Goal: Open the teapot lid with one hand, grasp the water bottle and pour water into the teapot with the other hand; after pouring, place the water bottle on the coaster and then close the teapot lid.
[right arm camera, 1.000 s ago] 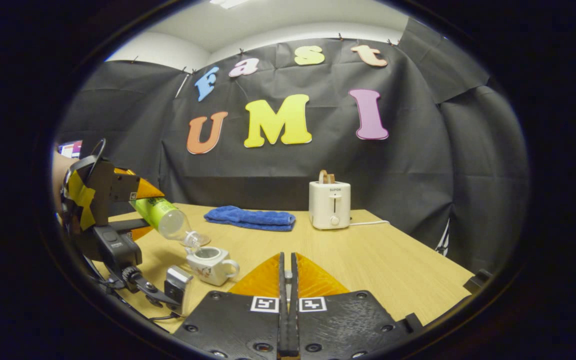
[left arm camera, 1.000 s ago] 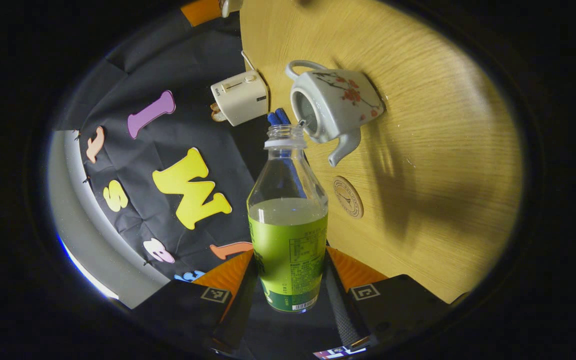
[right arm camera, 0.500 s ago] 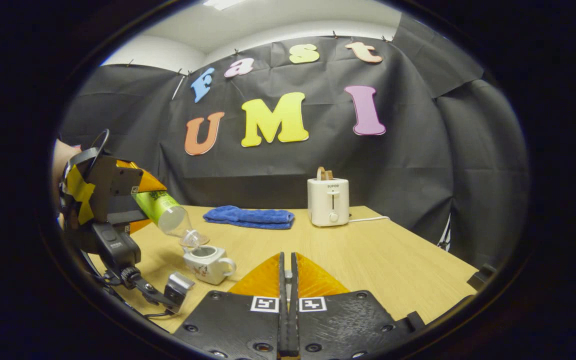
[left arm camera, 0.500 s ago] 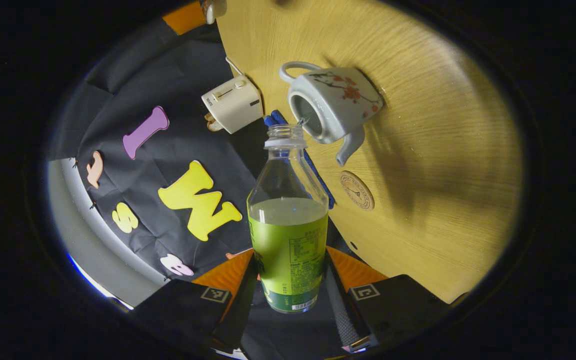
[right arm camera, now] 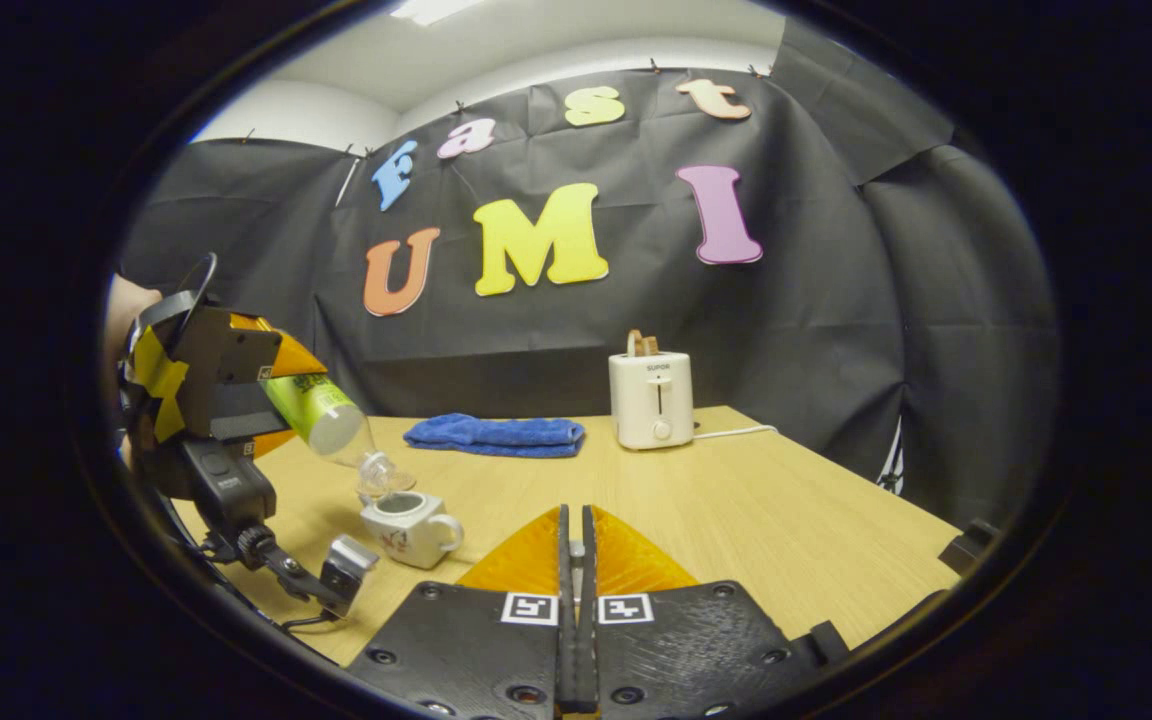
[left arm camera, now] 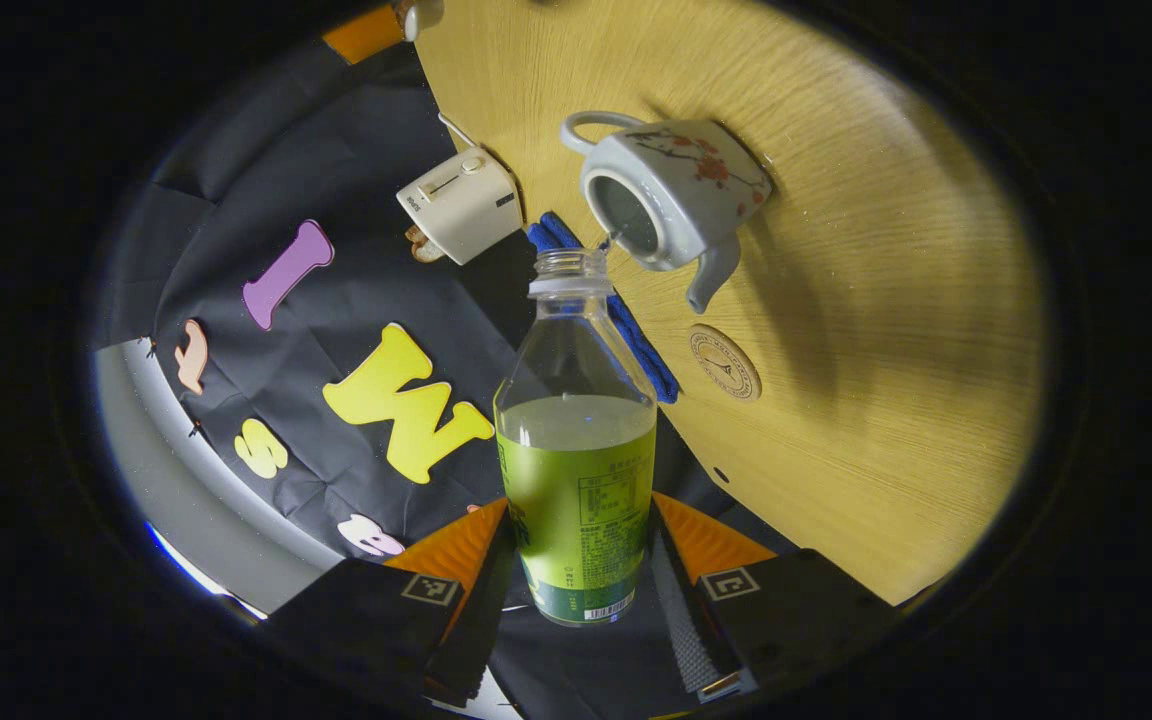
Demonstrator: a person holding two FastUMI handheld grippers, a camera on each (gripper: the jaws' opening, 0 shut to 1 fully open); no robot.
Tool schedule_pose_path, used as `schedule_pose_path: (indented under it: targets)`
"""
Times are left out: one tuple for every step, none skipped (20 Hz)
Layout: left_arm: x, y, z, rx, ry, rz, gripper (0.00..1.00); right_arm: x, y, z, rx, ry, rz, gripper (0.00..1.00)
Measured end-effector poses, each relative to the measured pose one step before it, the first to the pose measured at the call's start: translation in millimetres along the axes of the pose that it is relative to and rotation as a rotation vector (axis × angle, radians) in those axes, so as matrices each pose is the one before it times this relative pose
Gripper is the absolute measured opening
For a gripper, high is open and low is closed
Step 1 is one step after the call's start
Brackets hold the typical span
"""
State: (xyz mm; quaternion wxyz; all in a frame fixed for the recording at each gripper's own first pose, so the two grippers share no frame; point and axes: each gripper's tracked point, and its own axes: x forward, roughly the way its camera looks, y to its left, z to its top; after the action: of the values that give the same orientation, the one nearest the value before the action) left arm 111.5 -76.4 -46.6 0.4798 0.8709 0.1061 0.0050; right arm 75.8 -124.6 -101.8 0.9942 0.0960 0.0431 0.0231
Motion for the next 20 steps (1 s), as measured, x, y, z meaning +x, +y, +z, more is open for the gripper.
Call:
schedule_pose_path:
  targets:
    - [0.44,1.43,0.43,0.00273,-0.00306,0.00323,0.72,0.59,-1.42,-1.17,-0.00099,0.00257,-0.00393,0.00]
    - [-0.79,0.29,-0.61,0.00435,0.00157,0.00202,0.72,-0.30,-1.50,-0.64,-0.00033,0.00282,-0.00633,0.00]
    - [-1.60,1.58,0.27,0.00968,0.00110,0.00260,0.72,-0.68,-0.50,-1.35,-0.00039,0.00192,-0.00158,0.00]
    - [0.83,3.39,0.37,0.00680,-0.00426,0.00577,0.73,-0.41,0.24,1.16,0.00054,-0.00074,-0.00024,0.00]
    - [-0.60,2.05,-0.42,0.00569,0.00514,0.01037,0.73,0.06,-0.19,-1.23,-0.00135,0.00117,-0.00057,0.00]
    - [-0.73,-0.46,0.92,0.00060,-0.00602,-0.00500,0.70,0.00,0.61,0.45,-0.00469,0.00114,-0.00008,0.00]
    - [1.27,-0.58,0.44,-0.00027,-0.00042,-0.00100,0.73,0.30,0.37,-0.13,-0.00180,0.00042,0.00009,0.00]
    - [-0.97,0.55,-0.15,-0.00021,-0.00035,0.00263,0.72,-0.29,0.02,0.67,-0.00164,0.00127,-0.00125,0.00]
    - [-0.07,-0.83,0.31,0.00169,0.00015,-0.00204,0.72,-0.13,0.02,-0.60,0.00013,-0.00048,-0.00065,0.00]
    - [-0.28,1.32,-0.48,0.00398,0.00218,-0.00044,0.72,0.22,0.64,0.71,-0.00079,0.00042,0.00095,0.00]
    - [0.11,0.25,-0.36,0.00161,0.00066,-0.00307,0.72,-0.37,-0.03,-0.73,-0.00274,0.00034,-0.00088,0.00]
    - [1.08,1.23,0.58,0.00326,-0.00012,0.00347,0.72,0.11,0.17,0.23,-0.00333,0.00166,-0.00120,0.00]
    - [0.78,-0.77,0.89,-0.00046,-0.00169,-0.00131,0.72,-0.31,0.58,-1.05,-0.00174,0.00084,-0.00069,0.00]
    - [-0.24,-1.12,0.19,-0.00087,-0.00080,-0.00108,0.72,0.92,0.54,0.07,-0.00218,0.00309,-0.00165,0.00]
    - [0.35,0.45,0.76,-0.00369,-0.00164,0.00254,0.72,0.48,0.11,-0.18,-0.00380,0.00152,-0.00291,0.00]
    - [-0.30,2.51,-0.25,-0.00357,-0.00262,0.00425,0.72,0.20,0.83,1.72,-0.00401,0.00007,-0.00151,0.00]
    - [0.49,0.12,-0.03,-0.00526,-0.00063,0.00079,0.72,-1.14,1.19,0.30,-0.00436,-0.00061,0.00087,0.00]
    - [1.05,-0.20,0.62,-0.00550,-0.00540,0.00226,0.72,0.02,0.84,0.87,-0.00664,0.00107,-0.00313,0.00]
    - [0.19,-1.10,0.69,-0.00446,0.00035,0.00255,0.72,-0.72,1.34,0.05,-0.00666,-0.00043,-0.00213,0.00]
    - [0.41,-1.02,-0.49,-0.00582,-0.00436,-0.00131,0.72,-0.34,0.66,0.07,-0.00403,0.00168,-0.00209,0.00]
